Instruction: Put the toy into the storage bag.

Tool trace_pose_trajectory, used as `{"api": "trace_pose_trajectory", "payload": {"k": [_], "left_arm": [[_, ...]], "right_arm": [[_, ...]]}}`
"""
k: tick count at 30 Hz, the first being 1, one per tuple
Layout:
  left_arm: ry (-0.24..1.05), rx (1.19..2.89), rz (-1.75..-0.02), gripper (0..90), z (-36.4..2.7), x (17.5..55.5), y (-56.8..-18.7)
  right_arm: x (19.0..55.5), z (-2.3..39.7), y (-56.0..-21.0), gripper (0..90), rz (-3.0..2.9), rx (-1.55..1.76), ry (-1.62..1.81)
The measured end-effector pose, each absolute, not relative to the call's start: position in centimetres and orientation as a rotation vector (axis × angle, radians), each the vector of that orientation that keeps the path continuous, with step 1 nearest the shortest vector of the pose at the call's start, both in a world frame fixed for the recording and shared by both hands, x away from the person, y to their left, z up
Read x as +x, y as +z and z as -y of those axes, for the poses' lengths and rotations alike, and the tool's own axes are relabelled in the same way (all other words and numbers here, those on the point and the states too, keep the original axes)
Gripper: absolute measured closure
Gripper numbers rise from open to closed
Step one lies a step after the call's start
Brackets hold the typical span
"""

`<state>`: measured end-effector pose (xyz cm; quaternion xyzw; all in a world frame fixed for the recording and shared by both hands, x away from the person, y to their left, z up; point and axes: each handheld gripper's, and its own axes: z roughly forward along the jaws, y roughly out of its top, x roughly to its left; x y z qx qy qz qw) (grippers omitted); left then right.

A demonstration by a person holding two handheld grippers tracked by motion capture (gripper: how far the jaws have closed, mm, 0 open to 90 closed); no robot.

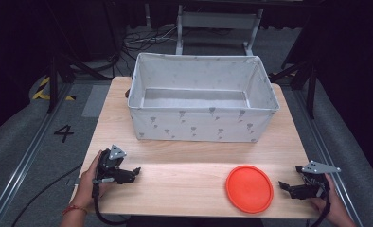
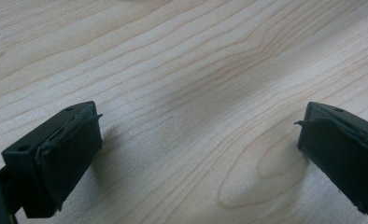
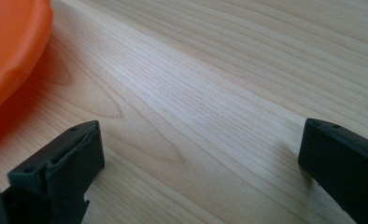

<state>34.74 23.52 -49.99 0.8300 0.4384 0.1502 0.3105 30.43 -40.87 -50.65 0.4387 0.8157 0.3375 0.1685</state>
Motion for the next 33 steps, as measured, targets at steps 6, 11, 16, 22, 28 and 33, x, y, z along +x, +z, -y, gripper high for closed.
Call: {"api": "trace_pose_trajectory", "payload": {"k": [6,11,16,22,28,33], "left_arm": [[0.384,2.209,-1.129,0.6,-23.8,34.9,-50.0],[0.378,2.210,-1.120,0.5,-23.9,34.9,-50.0],[0.386,2.213,-1.114,0.4,-24.0,35.0,-50.0],[0.386,2.218,-1.102,0.4,-24.0,35.0,-50.0],[0.380,2.224,-1.097,0.4,-24.0,35.1,-50.0],[0.378,2.227,-1.090,0.3,-24.0,35.1,-49.9]], "right_arm": [[30.2,41.1,-50.6,0.5,-2.329,1.234,0.961],[29.8,41.1,-50.1,16.1,-2.323,1.255,0.932],[28.9,40.8,-48.7,17.3,-2.301,1.262,0.967],[27.9,39.0,-47.2,16.8,-2.298,1.190,1.018],[27.7,36.7,-46.1,16.5,-2.354,1.055,1.117],[28.7,34.5,-46.5,16.9,-2.409,1.027,1.110]]}}
